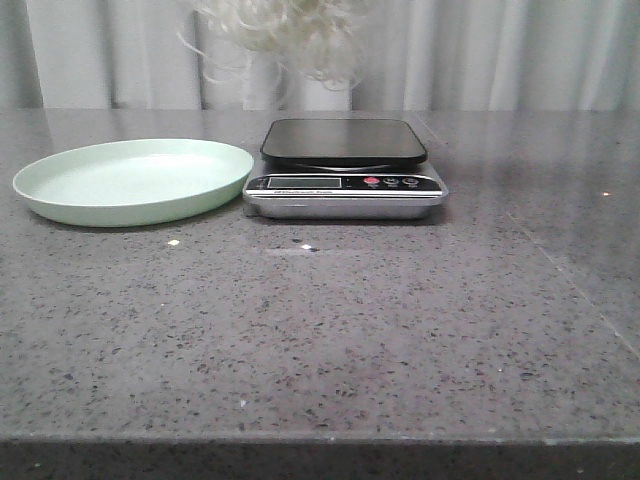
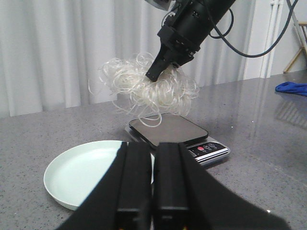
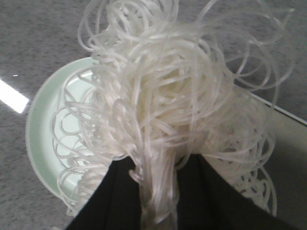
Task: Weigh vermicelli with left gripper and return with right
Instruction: 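Carry the vermicelli with the right gripper back onto the green plate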
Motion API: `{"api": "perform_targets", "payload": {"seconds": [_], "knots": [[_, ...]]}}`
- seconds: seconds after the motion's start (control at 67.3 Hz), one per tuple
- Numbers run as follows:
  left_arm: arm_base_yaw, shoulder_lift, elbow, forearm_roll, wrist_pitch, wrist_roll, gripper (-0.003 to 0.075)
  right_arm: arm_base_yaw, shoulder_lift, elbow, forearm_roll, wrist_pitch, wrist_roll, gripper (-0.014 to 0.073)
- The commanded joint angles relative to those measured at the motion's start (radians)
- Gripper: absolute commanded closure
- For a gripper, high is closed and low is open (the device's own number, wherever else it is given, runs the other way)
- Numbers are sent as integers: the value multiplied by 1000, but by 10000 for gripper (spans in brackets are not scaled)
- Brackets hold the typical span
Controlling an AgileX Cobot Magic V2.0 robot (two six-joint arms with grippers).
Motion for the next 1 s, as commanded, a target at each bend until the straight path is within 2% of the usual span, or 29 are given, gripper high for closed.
{"api": "perform_targets", "payload": {"seconds": [0.0,0.252,0.342,0.401,0.446,0.46,0.475,0.49,0.564,0.624,0.757,0.98], "knots": [[-1,10,-25,-11,-84,-5,594,43,-52,-39,55,-43,-21,437],[-1,10,-25,-11,-84,-5,594,132,38,-38,60,-172,-21,434],[-1,10,-25,-11,-84,-5,594,150,71,-38,60,-195,-21,406],[-1,10,-25,-11,-84,-5,594,154,91,-38,60,-194,-21,353],[-1,10,-25,-11,-84,-5,594,154,107,-38,61,-186,-21,259],[-1,10,-25,-11,-84,-5,594,154,107,-38,61,-186,-21,259],[-1,10,-25,-11,-84,-5,594,154,110,-38,61,-181,-21,190],[-1,10,-25,-11,-84,-5,594,154,110,-38,61,-181,-21,190],[-1,10,-25,-11,-84,-5,594,150,109,-38,58,-181,-21,41],[-1,10,-25,-11,-84,-5,594,148,97,-38,53,-182,-21,-20],[-1,10,-25,-11,-84,-5,594,126,59,-37,29,-157,-21,-6],[-1,10,-25,-11,-84,-5,594,43,-22,-23,-31,-23,-21,-3]]}}
